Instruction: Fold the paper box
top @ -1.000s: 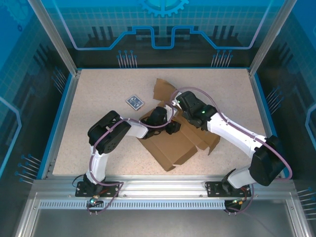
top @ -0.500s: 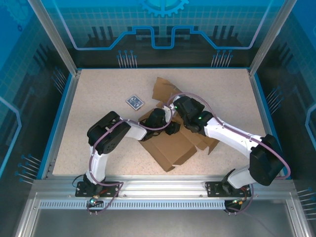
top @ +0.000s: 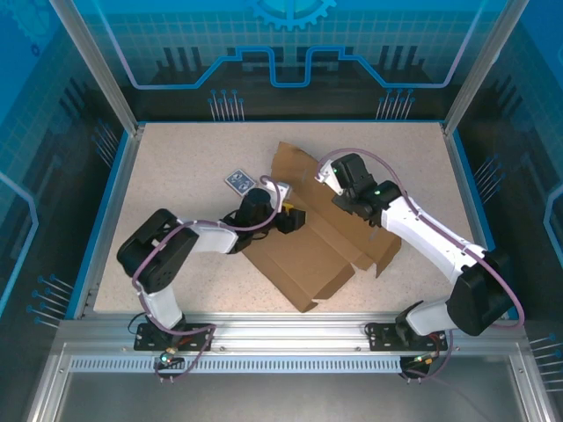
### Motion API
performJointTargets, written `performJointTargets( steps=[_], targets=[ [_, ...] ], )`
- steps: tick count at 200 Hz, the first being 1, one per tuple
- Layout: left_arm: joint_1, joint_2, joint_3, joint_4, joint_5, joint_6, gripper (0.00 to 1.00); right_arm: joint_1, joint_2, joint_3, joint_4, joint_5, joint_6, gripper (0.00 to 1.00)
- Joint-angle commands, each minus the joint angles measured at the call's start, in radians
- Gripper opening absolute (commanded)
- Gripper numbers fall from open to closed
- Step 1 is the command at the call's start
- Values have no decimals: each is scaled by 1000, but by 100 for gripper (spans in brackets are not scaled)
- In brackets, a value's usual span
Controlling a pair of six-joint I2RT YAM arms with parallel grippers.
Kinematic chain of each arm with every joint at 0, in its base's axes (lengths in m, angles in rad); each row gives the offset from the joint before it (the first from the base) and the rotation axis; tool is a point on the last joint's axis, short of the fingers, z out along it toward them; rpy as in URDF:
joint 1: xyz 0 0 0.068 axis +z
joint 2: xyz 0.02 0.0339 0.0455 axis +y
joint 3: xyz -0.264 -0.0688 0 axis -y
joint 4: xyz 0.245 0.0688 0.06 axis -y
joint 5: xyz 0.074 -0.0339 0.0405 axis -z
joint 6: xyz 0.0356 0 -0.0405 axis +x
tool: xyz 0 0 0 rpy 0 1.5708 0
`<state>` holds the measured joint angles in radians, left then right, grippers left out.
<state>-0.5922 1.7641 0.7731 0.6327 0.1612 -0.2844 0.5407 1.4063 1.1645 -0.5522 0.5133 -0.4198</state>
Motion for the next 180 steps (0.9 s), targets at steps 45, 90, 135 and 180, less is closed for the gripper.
performJointTargets(
  steps=[45,90,135,180],
  targets=[
    [106,-65,65,-246,-15,104,61,-53,87,143,-103,-151,-36,0],
    [129,-59,122,-367,-52,146,61,-111,137,198,-127,-265,-38,0],
    [148,-10,220,-500,-80,199,62,-149,169,241,-141,-328,-54,0],
    [161,46,306,-577,-85,215,62,-181,164,256,-169,-361,-68,0]
  ],
)
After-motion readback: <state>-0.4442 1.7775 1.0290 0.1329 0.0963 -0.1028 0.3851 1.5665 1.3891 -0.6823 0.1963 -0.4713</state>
